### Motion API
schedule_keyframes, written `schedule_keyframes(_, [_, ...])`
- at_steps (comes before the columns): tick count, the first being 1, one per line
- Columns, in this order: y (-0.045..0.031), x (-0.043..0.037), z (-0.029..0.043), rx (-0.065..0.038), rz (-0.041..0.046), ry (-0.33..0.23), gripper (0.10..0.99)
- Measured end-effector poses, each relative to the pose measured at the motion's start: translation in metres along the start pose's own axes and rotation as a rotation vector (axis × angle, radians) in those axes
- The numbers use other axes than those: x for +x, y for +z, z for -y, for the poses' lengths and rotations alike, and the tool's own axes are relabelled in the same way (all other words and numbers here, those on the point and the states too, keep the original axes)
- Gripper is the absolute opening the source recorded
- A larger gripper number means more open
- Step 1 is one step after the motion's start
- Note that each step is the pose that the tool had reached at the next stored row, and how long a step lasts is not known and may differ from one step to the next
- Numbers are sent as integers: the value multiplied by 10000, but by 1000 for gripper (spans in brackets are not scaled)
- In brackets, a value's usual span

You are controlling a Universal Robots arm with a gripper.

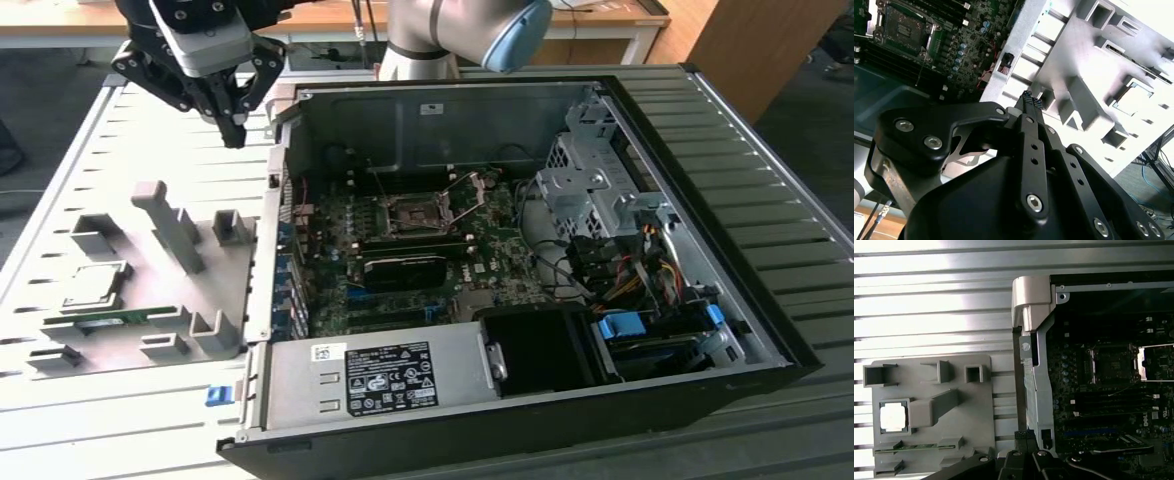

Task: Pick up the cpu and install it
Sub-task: 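Reach for the cpu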

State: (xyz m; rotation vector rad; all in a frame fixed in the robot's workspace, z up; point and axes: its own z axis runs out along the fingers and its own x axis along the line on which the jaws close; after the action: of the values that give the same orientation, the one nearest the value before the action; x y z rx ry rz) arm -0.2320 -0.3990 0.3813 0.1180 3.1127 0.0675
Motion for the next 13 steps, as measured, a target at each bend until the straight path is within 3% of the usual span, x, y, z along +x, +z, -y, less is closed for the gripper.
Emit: schedule_keyframes(13, [18,93,8,-1,0,1,106])
